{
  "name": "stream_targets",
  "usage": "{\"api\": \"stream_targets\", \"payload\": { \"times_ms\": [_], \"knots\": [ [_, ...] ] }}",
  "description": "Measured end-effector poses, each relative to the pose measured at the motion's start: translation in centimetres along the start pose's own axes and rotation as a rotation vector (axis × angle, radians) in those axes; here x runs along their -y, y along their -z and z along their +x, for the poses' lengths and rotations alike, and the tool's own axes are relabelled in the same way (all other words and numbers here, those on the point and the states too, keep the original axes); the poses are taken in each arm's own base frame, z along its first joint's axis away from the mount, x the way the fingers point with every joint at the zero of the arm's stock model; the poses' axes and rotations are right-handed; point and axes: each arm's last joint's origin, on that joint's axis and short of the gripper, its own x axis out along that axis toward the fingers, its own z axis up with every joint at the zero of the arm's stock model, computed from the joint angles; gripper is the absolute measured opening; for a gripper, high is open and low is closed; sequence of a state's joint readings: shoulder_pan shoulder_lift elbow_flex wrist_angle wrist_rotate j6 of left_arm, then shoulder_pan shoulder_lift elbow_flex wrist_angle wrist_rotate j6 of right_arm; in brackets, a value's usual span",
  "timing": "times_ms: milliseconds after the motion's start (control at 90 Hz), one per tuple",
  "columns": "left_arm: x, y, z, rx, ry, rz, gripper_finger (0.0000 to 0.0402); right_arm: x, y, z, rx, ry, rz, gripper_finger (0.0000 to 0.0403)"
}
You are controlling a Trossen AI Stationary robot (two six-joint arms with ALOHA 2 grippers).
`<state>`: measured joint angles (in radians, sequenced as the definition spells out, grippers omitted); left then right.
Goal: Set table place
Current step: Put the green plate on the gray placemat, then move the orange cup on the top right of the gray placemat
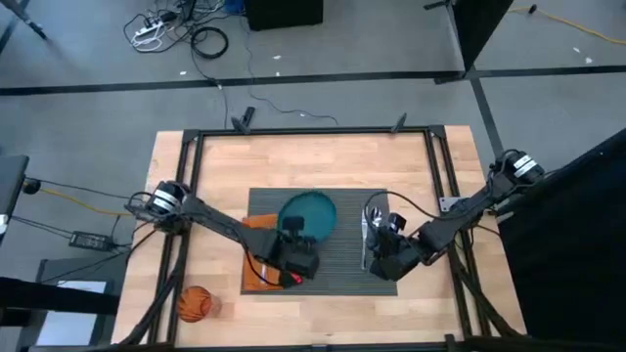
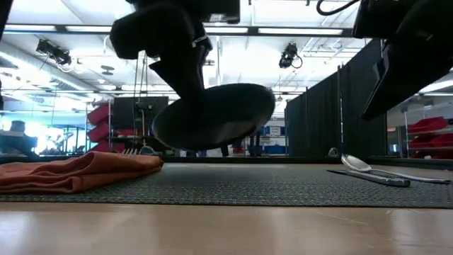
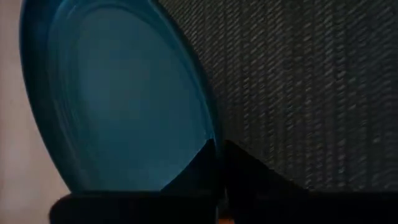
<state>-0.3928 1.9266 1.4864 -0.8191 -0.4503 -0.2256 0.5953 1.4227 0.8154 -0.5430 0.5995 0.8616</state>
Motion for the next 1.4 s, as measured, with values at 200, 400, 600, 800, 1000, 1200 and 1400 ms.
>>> {"api": "stream_targets", "payload": {
  "times_ms": [200, 400, 600, 800, 1000, 1200, 1400],
  "knots": [
    [2.1, -0.3, 1.5, 0.040, 0.024, 0.080, 0.0000, 0.0, 0.0, 0.0, 0.001, 0.000, 0.000, 0.0116],
    [3.0, -0.3, 3.5, 0.030, 0.016, 0.178, 0.0000, 0.0, 0.0, 0.0, 0.001, 0.001, 0.000, 0.0116],
    [3.2, -0.4, 3.9, 0.036, 0.020, 0.200, 0.0000, 0.0, 0.0, 0.0, 0.001, 0.001, 0.005, 0.0116],
    [3.3, -0.5, 3.9, 0.051, 0.038, 0.193, 0.0019, 0.0, 0.0, 0.0, 0.001, 0.001, 0.005, 0.0116],
    [2.9, -0.7, 4.1, 0.050, 0.041, 0.177, 0.0077, 0.0, 0.0, 0.0, 0.001, 0.001, 0.004, 0.0116],
    [2.7, -1.0, 3.6, 0.029, 0.111, 0.172, 0.0146, 0.0, 0.0, 0.0, -0.001, -0.001, 0.004, 0.0116],
    [2.3, -2.4, 1.3, 0.000, 0.112, 0.153, 0.0172, 0.0, 0.0, 0.0, -0.005, -0.004, -0.002, 0.0116]
  ]
}}
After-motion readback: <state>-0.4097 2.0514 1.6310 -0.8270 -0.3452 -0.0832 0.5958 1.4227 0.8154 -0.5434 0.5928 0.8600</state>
